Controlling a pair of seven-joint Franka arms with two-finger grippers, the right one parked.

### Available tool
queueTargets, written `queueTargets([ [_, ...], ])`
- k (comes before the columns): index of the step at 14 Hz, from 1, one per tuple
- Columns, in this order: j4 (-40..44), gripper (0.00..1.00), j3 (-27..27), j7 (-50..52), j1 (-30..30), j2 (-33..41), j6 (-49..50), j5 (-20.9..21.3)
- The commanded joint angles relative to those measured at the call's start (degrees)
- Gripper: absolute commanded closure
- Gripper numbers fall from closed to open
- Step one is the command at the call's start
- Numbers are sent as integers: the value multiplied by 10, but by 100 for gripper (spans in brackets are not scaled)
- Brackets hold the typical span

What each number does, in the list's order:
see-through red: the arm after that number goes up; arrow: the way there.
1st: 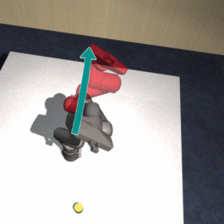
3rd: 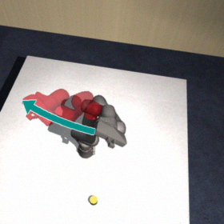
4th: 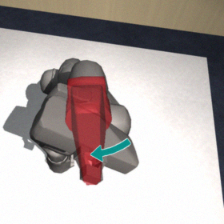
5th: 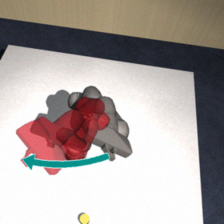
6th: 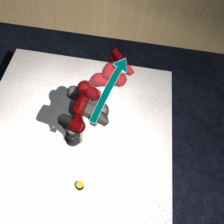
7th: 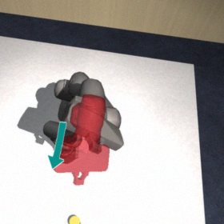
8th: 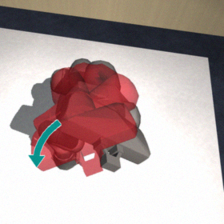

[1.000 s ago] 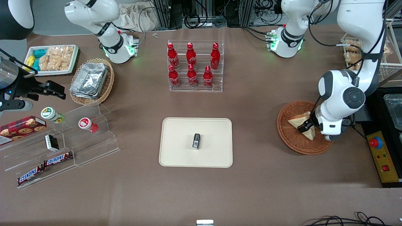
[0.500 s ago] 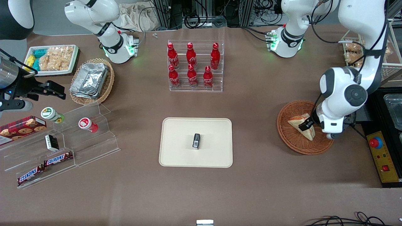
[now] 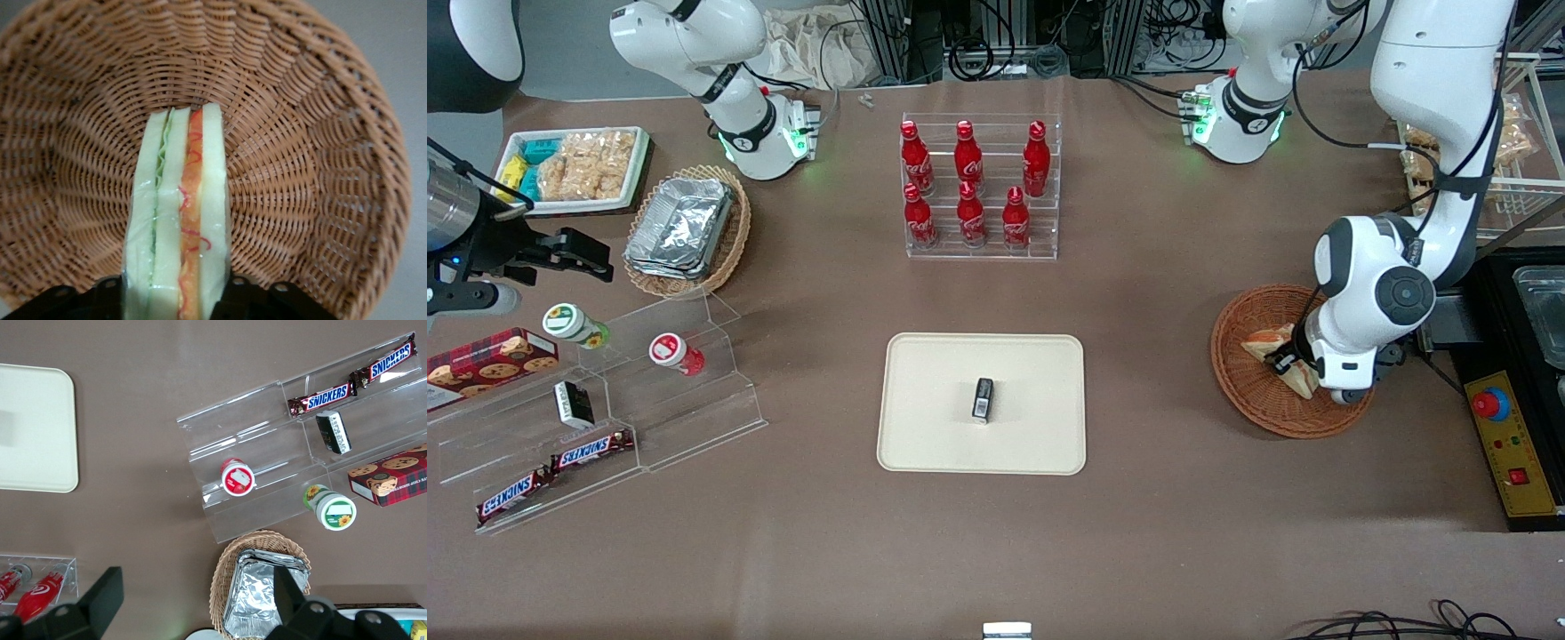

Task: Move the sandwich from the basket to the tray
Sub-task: 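Lift the sandwich out of the basket with the left gripper, then carry the sandwich over the white tray and lower it beside the black packet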

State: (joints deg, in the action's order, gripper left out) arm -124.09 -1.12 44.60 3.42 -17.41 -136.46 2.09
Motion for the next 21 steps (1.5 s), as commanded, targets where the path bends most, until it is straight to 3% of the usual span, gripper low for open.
queueTargets([
  [1,16,100,3,-38,-1,87,110,4],
  [4,145,100,14,-120,5,108,291,-18],
  [5,199,100,26,-138,5,100,337,-57],
  [7,252,100,69,-152,11,83,363,-73],
  [11,331,100,157,-187,43,-6,345,-68],
  [15,393,100,157,-132,133,-120,262,-56],
  [16,393,100,157,-126,153,-144,225,-37],
  [18,393,100,157,-104,171,-193,162,-4],
  [21,392,100,154,-99,193,-242,94,10],
])
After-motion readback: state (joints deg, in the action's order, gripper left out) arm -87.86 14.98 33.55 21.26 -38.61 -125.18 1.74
